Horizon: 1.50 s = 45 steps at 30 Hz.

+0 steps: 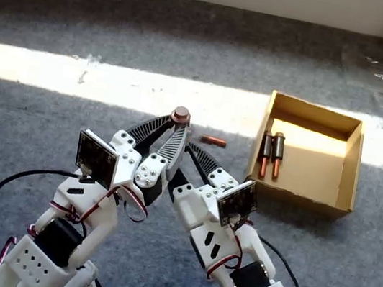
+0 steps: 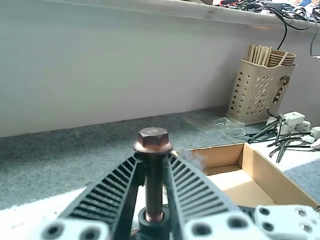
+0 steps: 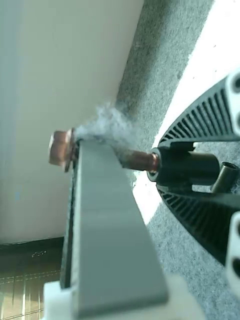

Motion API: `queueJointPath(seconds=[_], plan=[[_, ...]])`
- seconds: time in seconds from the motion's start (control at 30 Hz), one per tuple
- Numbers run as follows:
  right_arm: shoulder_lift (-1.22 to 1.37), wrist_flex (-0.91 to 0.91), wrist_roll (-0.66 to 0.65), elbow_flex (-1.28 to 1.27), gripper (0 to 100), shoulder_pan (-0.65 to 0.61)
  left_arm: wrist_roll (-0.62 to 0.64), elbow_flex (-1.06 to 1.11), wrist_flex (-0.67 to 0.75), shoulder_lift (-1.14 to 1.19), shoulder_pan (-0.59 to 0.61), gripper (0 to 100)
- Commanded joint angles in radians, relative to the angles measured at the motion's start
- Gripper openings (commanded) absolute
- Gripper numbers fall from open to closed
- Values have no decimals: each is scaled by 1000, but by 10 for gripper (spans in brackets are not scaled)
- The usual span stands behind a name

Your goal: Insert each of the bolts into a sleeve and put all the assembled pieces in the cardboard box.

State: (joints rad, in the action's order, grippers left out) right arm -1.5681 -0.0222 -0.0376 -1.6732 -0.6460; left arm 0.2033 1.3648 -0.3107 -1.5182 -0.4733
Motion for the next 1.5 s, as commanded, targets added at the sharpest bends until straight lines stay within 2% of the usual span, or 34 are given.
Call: queueJointPath(seconds=[0.0, 0.63, 0.8, 1.03, 1.23, 1.47], plan=[[-16, 2, -11, -102, 5, 12, -3, 8, 2, -65, 15, 7], [-16, 2, -11, -102, 5, 12, -5, 64, -12, -79, 18, 7], [-16, 2, -11, -102, 5, 12, -5, 73, -12, -79, 73, 6], [-16, 2, -11, -102, 5, 12, -5, 73, -12, -79, 79, 8], [-16, 2, -11, -102, 5, 12, -2, 81, -14, -79, 79, 126], [-16, 2, -11, -102, 5, 12, -3, 76, -14, -79, 79, 133]])
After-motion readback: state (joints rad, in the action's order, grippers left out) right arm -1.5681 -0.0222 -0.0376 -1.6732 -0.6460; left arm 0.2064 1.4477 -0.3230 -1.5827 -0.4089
